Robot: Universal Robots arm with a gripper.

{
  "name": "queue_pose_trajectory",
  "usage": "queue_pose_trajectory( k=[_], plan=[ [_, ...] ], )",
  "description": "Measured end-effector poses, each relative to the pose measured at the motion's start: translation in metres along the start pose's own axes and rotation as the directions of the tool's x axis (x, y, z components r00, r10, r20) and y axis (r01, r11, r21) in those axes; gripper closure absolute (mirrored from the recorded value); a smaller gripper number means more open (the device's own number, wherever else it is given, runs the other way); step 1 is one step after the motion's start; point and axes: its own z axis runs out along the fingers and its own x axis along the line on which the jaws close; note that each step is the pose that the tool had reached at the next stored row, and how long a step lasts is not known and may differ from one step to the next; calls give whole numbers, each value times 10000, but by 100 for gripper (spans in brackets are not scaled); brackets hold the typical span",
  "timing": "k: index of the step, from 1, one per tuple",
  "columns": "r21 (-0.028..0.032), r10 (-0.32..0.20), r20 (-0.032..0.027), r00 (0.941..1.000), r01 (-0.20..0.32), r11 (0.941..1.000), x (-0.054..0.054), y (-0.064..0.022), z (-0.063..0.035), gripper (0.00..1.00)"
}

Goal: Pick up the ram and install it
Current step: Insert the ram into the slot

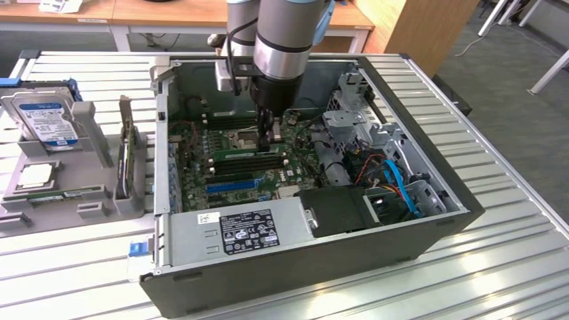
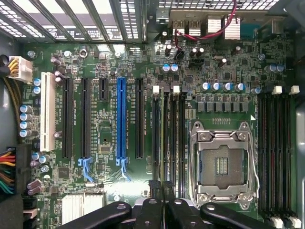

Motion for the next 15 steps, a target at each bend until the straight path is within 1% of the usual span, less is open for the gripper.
queue_pose_trajectory(
  k=[8,15],
  plan=[
    [0,0,0,10000,0,10000,2,-9,0,88],
    [0,0,0,10000,0,10000,48,-9,0,88]
  ],
)
